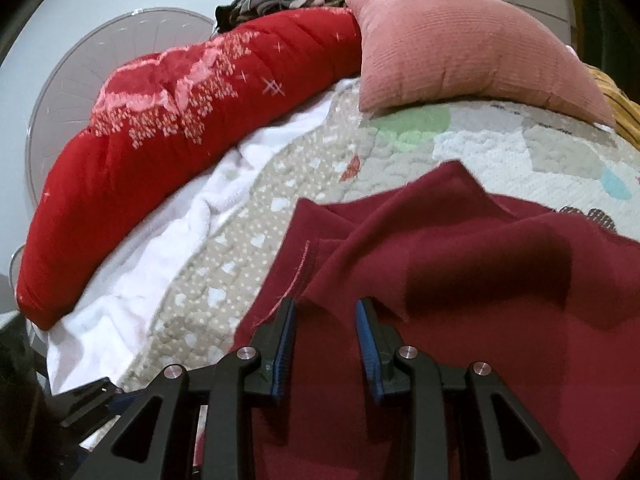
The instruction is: Fold small clothes
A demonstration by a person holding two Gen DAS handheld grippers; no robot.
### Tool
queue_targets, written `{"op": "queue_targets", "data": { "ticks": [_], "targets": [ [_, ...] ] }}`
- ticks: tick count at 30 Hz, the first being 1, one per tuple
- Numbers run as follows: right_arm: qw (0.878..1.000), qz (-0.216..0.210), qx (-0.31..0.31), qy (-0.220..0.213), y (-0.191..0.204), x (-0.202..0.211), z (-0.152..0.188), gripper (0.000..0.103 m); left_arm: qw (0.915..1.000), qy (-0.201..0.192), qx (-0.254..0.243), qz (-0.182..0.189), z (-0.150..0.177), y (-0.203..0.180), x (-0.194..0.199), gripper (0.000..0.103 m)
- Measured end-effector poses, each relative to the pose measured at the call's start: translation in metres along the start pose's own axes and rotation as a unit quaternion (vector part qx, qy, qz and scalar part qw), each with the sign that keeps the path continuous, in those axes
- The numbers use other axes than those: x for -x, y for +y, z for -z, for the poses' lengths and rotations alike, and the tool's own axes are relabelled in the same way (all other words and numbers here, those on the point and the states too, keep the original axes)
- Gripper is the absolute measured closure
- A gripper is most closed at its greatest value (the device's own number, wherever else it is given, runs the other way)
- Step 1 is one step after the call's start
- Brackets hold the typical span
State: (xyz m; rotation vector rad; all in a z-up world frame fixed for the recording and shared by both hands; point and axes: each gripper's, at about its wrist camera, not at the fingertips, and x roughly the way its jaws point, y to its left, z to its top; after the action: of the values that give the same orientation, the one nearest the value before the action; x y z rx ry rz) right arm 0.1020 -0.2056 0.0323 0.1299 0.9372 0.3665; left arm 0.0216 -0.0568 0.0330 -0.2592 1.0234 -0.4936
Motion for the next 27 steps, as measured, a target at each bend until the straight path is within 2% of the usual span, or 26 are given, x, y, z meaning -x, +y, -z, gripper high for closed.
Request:
{"op": "queue_targets", "data": {
  "ticks": [3,7,8,9,14,16,18,20,21,24,27],
  "targets": [
    [1.0,-0.015,-0.004,-0.011,0.002,0.009,-0.004,0.072,0.9997,-0.003,0.013,0.018,-0.001,0.002,0.0,0.025],
    [1.0,-0.023,-0.014,-0.001,0.003,0.008,-0.015,0.067,0.9996,0.0,0.026,0.015,-0.004,0.005,-0.005,0.025],
    [1.0,-0.016,-0.014,0.003,0.004,0.005,-0.019,0.059,0.9993,-0.002,0.032,0.018,-0.004,0.007,-0.007,0.025],
    [1.0,-0.003,-0.012,0.012,0.005,0.001,-0.023,0.056,0.999,-0.004,0.039,0.023,-0.005,0.008,-0.007,0.025],
    [0.997,0.043,0.013,0.069,0.008,-0.028,-0.037,0.054,0.9987,-0.005,0.042,0.029,-0.007,0.009,-0.012,0.025],
    [0.996,0.054,0.022,0.07,0.011,-0.035,-0.039,0.053,0.9988,-0.006,0.039,0.027,-0.007,0.008,-0.014,0.025],
    [0.996,0.049,0.017,0.07,0.013,-0.037,-0.042,0.042,0.9987,-0.008,0.041,0.029,-0.007,0.008,-0.015,0.025],
    [0.996,0.037,0.014,0.075,0.016,-0.04,-0.043,0.026,0.9984,-0.009,0.045,0.032,-0.008,0.009,-0.015,0.025],
    [0.996,0.041,0.022,0.082,0.019,-0.043,-0.044,0.025,0.9984,-0.009,0.046,0.033,-0.008,0.009,-0.016,0.025],
    [0.989,0.084,0.063,0.108,0.032,-0.055,-0.043,0.025,0.9984,-0.01,0.044,0.033,-0.009,0.009,-0.015,0.025],
    [0.975,0.138,0.113,0.135,0.045,-0.068,-0.041,0.025,0.9986,-0.01,0.042,0.03,-0.009,0.01,-0.016,0.025]
  ]
}}
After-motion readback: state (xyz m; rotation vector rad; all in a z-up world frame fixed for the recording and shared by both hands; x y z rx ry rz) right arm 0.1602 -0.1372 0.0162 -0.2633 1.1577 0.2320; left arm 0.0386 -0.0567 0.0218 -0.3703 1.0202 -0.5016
